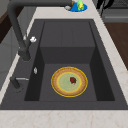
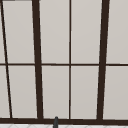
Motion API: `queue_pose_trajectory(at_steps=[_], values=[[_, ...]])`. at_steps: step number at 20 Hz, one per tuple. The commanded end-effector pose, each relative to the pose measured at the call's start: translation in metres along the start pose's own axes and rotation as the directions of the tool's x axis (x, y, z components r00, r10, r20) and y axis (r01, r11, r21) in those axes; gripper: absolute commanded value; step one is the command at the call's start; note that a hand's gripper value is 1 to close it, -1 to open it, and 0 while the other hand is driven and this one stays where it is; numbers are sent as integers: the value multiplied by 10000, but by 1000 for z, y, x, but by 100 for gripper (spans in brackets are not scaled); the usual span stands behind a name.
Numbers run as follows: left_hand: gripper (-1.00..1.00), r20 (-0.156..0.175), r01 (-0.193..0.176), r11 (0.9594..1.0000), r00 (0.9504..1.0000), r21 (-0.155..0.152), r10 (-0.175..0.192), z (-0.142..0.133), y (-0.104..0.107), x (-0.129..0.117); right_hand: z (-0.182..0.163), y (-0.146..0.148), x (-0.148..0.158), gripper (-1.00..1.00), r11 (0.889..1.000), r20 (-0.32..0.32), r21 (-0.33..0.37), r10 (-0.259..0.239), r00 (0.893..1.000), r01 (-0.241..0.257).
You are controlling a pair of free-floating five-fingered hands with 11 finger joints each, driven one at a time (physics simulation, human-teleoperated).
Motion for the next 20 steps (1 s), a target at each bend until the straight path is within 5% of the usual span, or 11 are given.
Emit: queue_pose_trajectory(at_steps=[1, 2, 3, 6, 8, 13, 17, 18, 20], values=[[-100, 59, -687, 9976, 9976, 49, 686, 6, -5, -11, 0, 0, 0, 0, 10000, 0, 0, 0, 10000, 0], [100, 72, -733, 9973, 9973, 65, 732, 8, -6, -14, 0, 0, 0, 0, 10000, 0, 0, 0, 10000, 0], [100, 202, -678, 9976, 9975, -145, 680, 10, -6, -16, 0, 0, 0, 0, 10000, 0, 0, 0, 10000, 0], [100, 119, -604, 9982, 9981, -59, 604, 10, -9, -22, 0, 0, 0, 0, 10000, 0, 0, 0, 10000, 0], [100, 74, 12, 10000, 10000, 49, -12, 9, -7, -25, 0, 0, 0, 0, 10000, 0, 0, 0, 10000, 0], [100, -35, 1010, 9947, 9949, 203, -1009, 9, -2, -32, 0, 0, 0, 0, 10000, 0, 0, 0, 10000, 0], [100, -54, 1291, 9912, 9916, 283, -1290, 11, 1, -37, 0, 0, 0, 0, 10000, 0, 0, 0, 10000, 0], [-100, -81, 1316, 9909, 9913, 289, -1315, 10, 1, -39, 0, 0, 0, 0, 10000, 0, 0, 0, 10000, 0], [-100, -158, 1388, 9892, 9903, 468, -1382, 8, 4, -44, 0, 0, 0, 0, 10000, 0, 0, 0, 10000, 0]])
